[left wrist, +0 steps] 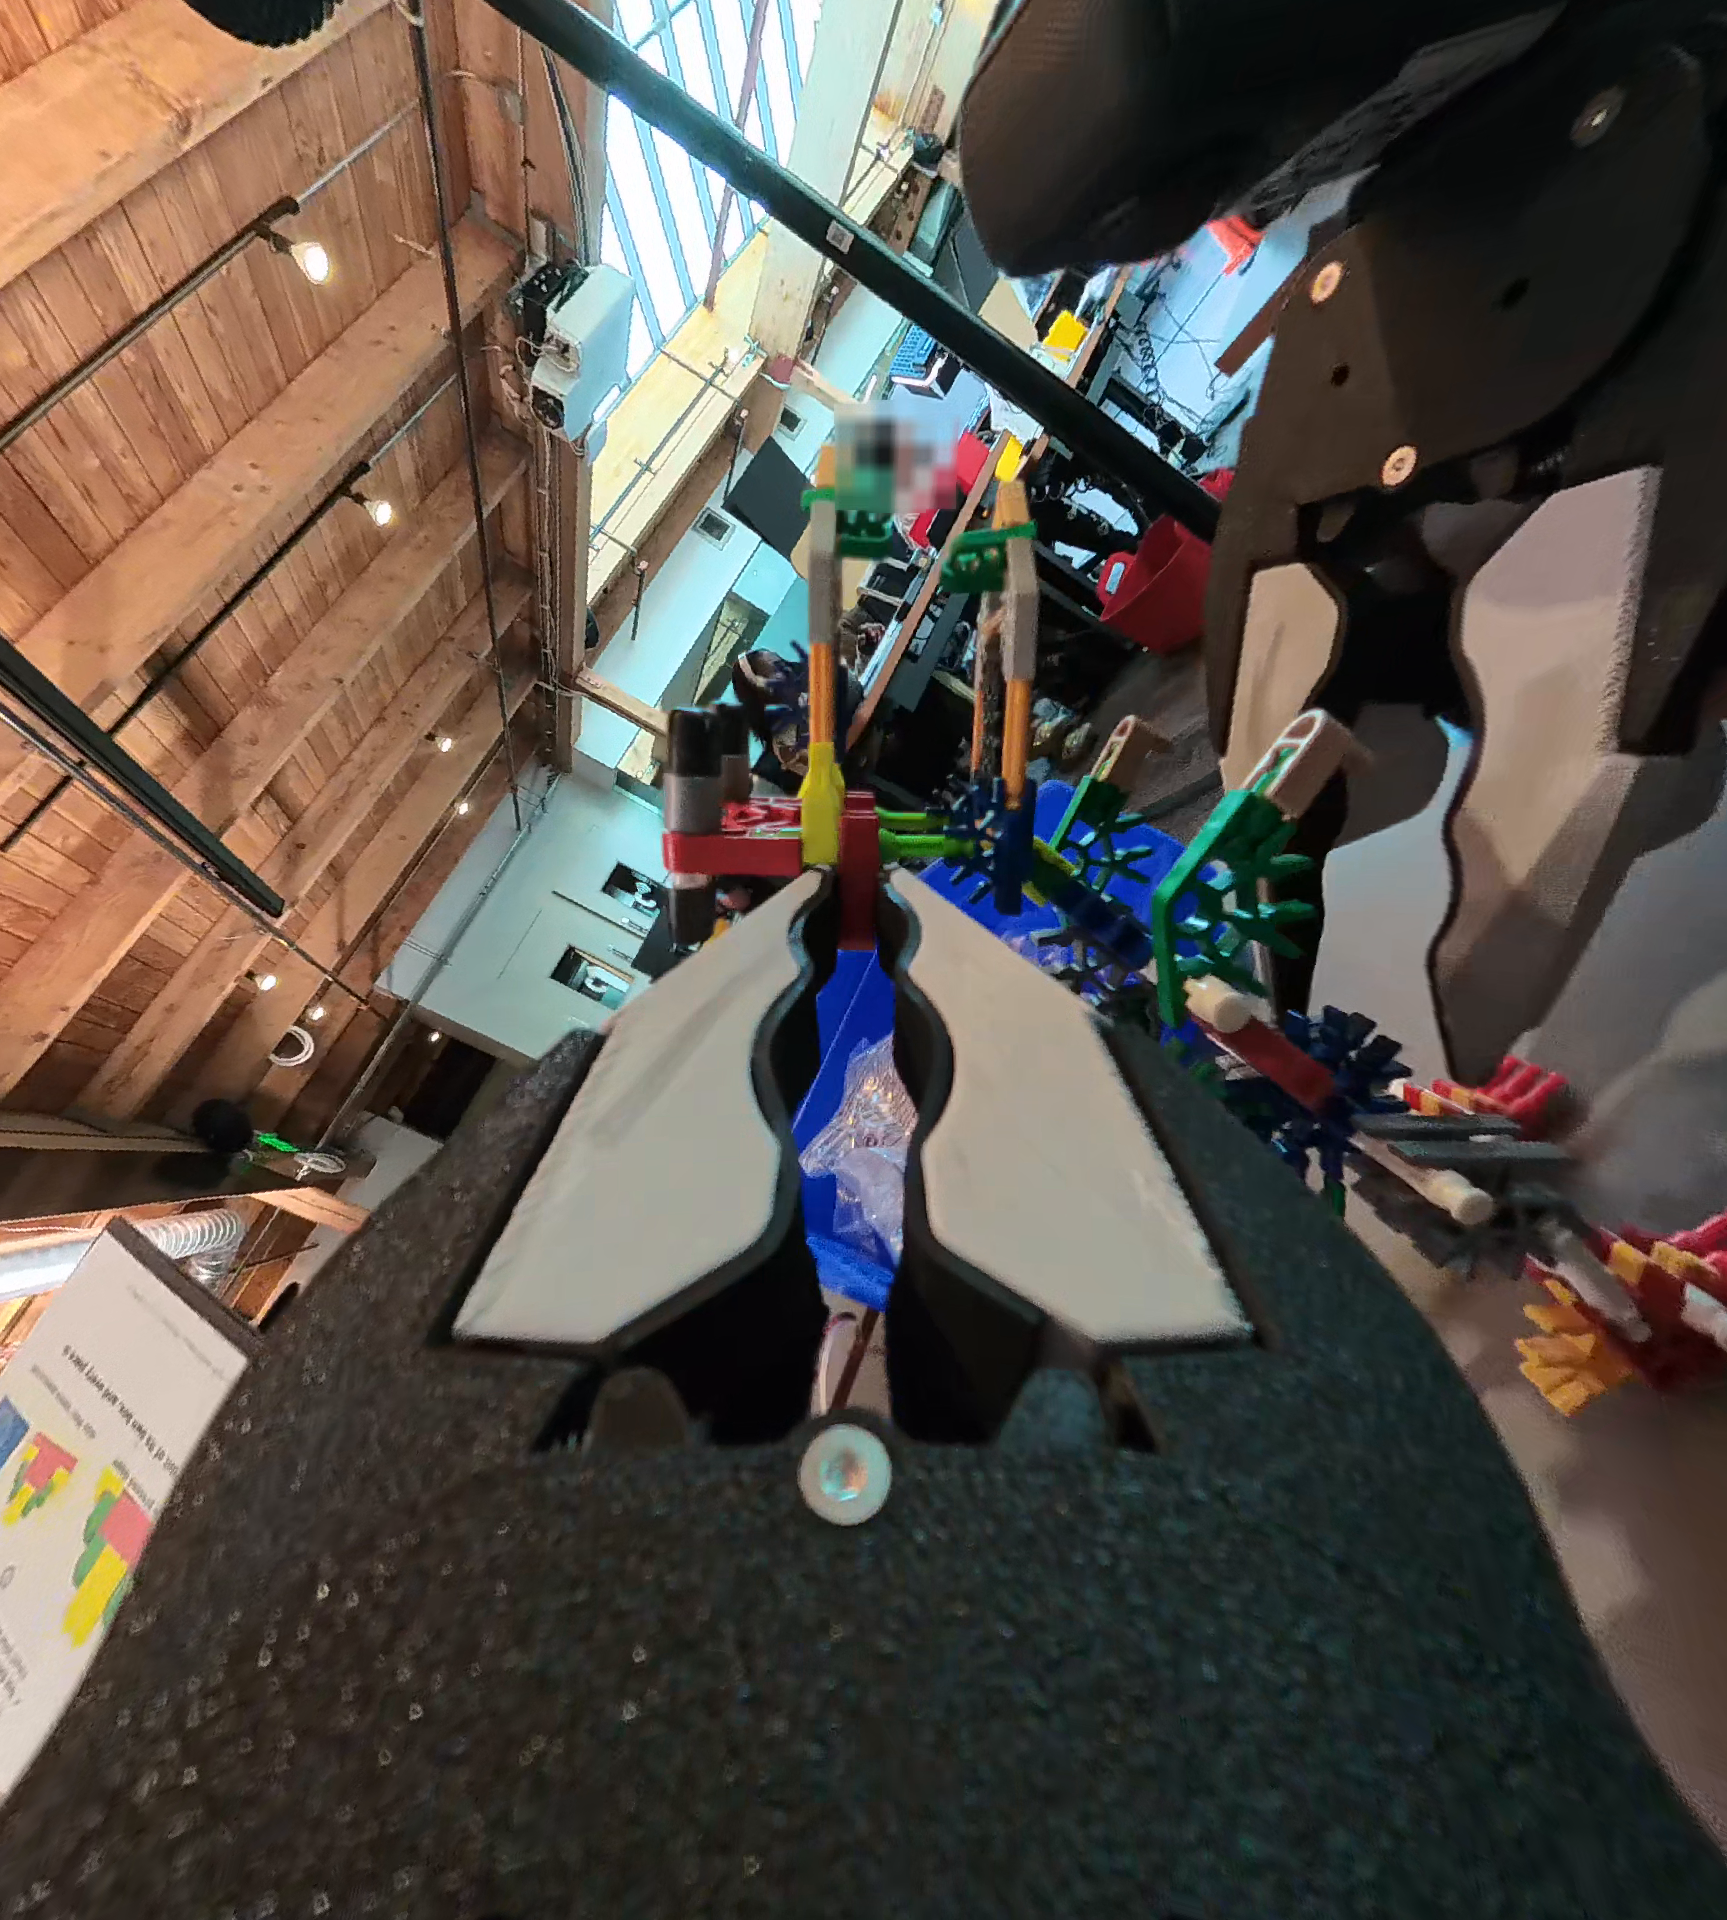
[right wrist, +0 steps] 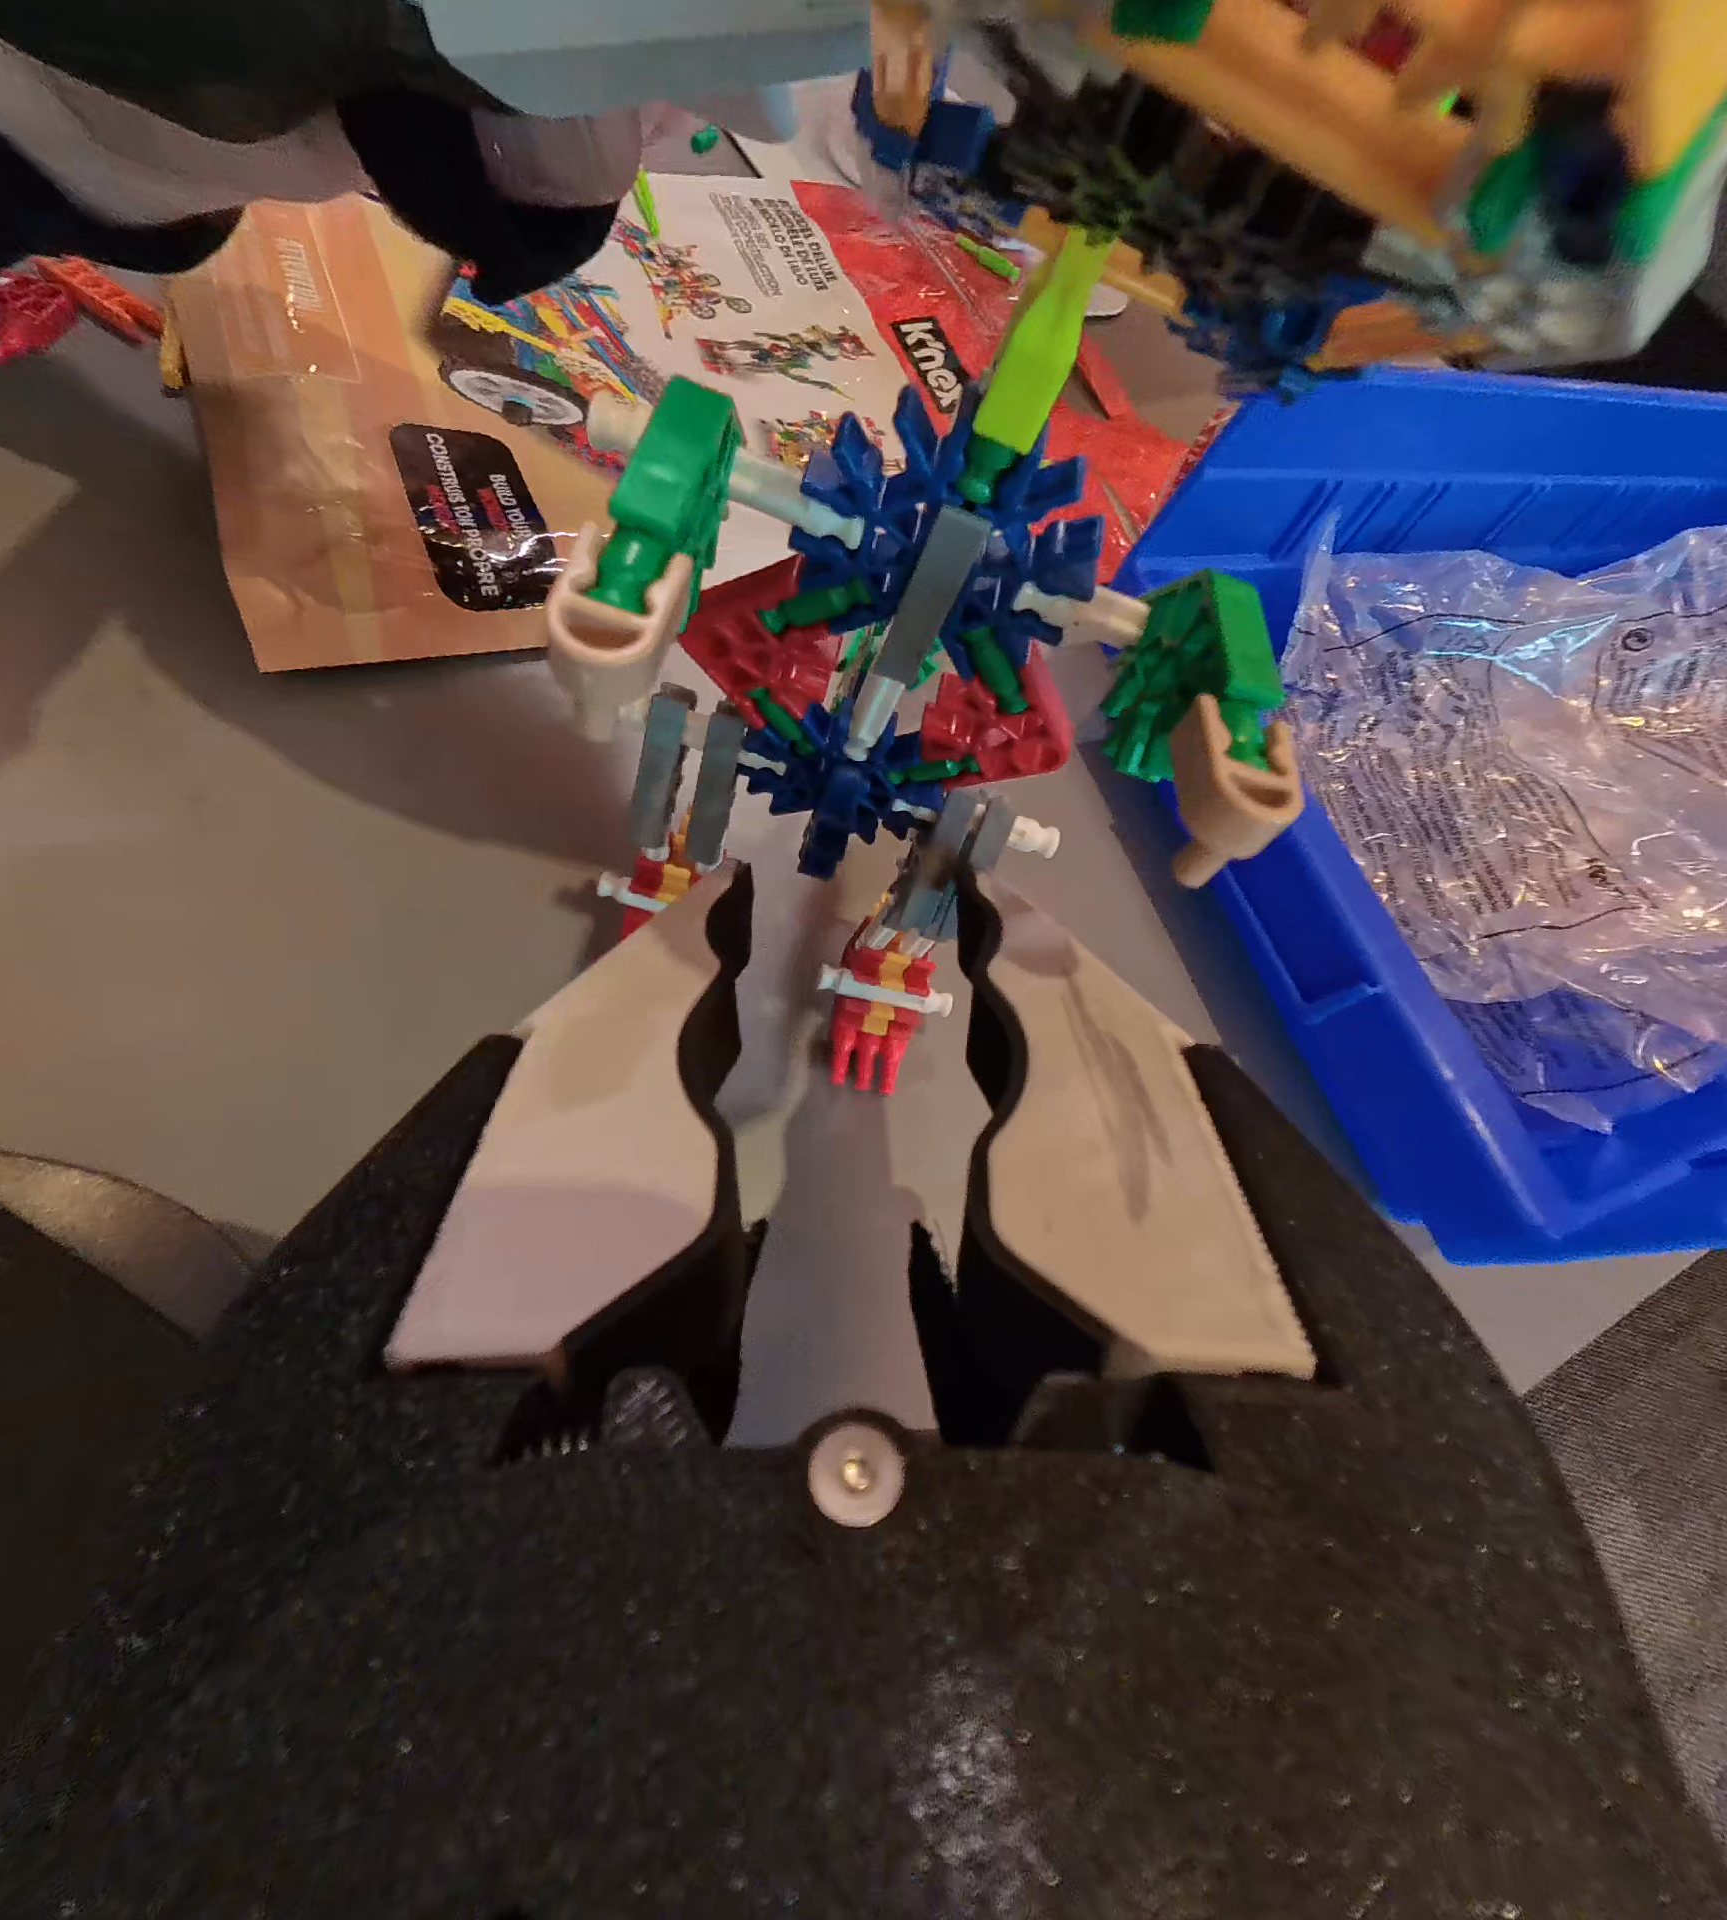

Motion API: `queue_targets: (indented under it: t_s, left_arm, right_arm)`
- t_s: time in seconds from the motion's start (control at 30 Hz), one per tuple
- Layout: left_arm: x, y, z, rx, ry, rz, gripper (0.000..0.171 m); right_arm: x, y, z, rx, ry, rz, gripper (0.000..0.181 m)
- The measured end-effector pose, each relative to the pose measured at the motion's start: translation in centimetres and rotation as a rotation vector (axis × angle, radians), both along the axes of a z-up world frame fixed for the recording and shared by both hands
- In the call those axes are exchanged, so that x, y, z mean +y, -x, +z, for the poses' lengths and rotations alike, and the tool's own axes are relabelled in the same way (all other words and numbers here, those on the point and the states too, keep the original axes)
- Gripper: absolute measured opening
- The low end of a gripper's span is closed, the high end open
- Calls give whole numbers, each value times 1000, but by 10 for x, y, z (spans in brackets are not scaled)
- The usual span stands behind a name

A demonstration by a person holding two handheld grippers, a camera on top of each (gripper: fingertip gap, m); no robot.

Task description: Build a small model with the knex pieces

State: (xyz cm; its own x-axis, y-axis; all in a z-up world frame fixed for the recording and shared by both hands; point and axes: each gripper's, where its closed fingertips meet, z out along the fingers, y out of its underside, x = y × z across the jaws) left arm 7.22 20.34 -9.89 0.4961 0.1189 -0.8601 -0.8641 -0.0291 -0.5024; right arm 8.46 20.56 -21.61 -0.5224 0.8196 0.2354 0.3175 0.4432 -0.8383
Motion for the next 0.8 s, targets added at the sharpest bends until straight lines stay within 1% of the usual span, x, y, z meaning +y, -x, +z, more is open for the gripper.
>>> queue_targets:
  t_s: [0.17,0.23,0.43,0.63,0.7,0.8]
  left_arm:
    - [-2,4,1,69,16,31,3]
    - [-3,5,0,111,21,42,2]
    - [-5,7,1,229,56,61,3]
    - [-4,1,3,433,111,88,2]
    - [-3,0,3,456,125,86,3]
    - [-5,-2,4,439,126,69,3]
  right_arm:
    - [-1,8,-1,24,-36,-13,28]
    - [-2,10,-2,34,-57,-15,28]
    - [-3,12,-3,53,-42,-14,27]
    - [-1,10,-6,53,-52,-5,25]
    - [-1,10,-6,51,-46,-4,25]
    - [-2,10,-7,55,-30,-7,26]
